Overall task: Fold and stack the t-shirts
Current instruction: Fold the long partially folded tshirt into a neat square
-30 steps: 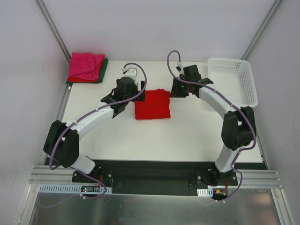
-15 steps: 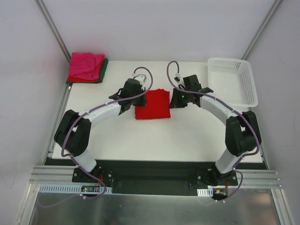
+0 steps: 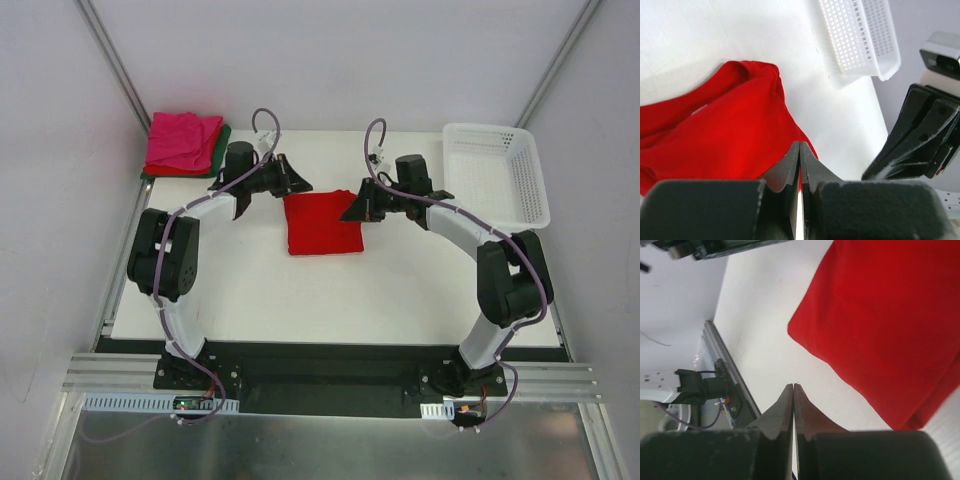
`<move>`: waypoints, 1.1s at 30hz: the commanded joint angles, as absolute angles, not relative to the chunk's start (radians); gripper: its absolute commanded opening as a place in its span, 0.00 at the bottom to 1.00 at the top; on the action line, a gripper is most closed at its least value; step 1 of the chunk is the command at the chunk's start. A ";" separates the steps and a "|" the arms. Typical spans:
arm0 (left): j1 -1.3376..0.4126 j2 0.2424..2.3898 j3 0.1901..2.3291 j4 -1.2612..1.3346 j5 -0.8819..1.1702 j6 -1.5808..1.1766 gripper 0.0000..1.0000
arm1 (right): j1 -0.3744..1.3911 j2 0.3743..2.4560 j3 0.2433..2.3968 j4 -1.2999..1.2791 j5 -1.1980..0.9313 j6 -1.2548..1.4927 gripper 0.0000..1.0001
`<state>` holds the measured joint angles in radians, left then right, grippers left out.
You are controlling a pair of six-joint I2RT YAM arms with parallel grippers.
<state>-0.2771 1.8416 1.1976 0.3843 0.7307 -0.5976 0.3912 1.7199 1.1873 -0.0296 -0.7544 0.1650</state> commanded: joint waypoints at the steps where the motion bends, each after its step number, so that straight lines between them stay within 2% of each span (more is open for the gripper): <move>1: -0.253 1.989 1.177 0.748 1.026 -0.859 0.00 | 0.385 1.759 1.125 0.244 -0.956 0.314 0.01; 6: -0.253 2.146 1.154 1.238 1.092 -1.224 0.00 | 0.385 1.802 1.101 0.353 -0.997 0.391 0.01; 8: -0.256 2.184 1.152 1.304 1.101 -1.287 0.00 | 0.385 1.813 1.101 0.370 -1.006 0.399 0.01; 16: -0.258 2.177 1.175 1.247 1.109 -1.247 0.00 | 0.391 1.878 1.130 0.393 -1.031 0.429 0.01; 33: -0.314 2.319 1.428 1.112 1.137 -1.241 0.00 | 0.414 2.025 1.226 0.416 -1.051 0.469 0.01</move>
